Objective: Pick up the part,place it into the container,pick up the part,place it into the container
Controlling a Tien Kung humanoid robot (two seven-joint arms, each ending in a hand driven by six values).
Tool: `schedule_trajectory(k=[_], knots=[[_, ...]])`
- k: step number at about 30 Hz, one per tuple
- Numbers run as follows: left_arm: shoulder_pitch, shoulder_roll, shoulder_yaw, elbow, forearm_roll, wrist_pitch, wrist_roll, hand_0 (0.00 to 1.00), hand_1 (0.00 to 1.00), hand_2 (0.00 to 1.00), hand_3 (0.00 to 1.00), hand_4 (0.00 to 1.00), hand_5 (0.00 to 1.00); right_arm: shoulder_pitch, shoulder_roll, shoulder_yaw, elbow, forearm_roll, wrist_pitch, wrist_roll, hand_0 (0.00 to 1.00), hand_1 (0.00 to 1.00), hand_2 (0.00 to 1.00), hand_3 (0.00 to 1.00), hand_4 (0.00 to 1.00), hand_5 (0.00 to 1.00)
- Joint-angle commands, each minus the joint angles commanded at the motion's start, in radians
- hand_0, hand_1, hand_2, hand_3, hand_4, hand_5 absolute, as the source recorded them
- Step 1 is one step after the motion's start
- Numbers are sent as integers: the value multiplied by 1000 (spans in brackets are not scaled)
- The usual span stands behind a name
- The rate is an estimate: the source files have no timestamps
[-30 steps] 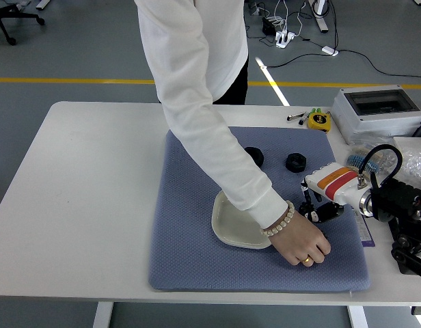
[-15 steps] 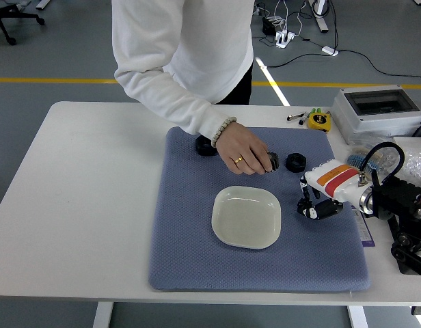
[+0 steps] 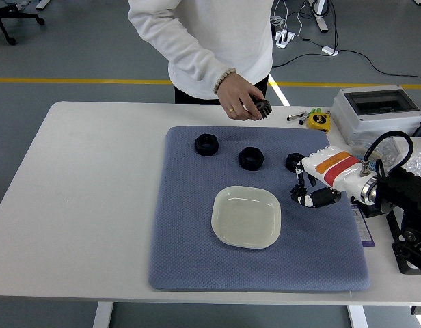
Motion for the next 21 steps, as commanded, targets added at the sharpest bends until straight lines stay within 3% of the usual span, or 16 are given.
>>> schedule_trajectory(k=[4, 10, 19, 21], knots=[[-2, 1, 1, 0, 0, -1, 0, 704, 657, 673, 577, 671, 625, 2, 5, -13, 67, 5, -1, -9, 44, 217, 349, 441, 726, 462], [-3, 1, 5, 0, -4, 0, -1, 704, 657, 668, 577, 671, 625, 8, 48, -66, 115, 1, 2, -19, 54, 225, 356, 452, 728, 462], [-2, 3, 8, 0, -11, 1, -3, 704, 657, 667, 577, 671, 625, 31, 129, -131, 58, -67, 21, -54, 60, 233, 369, 457, 738, 457], [-2, 4, 7, 0, -10, 1, -3, 704, 653, 666, 578, 671, 625, 33, 140, -136, 45, -84, 30, -65, 72, 262, 420, 476, 798, 455]])
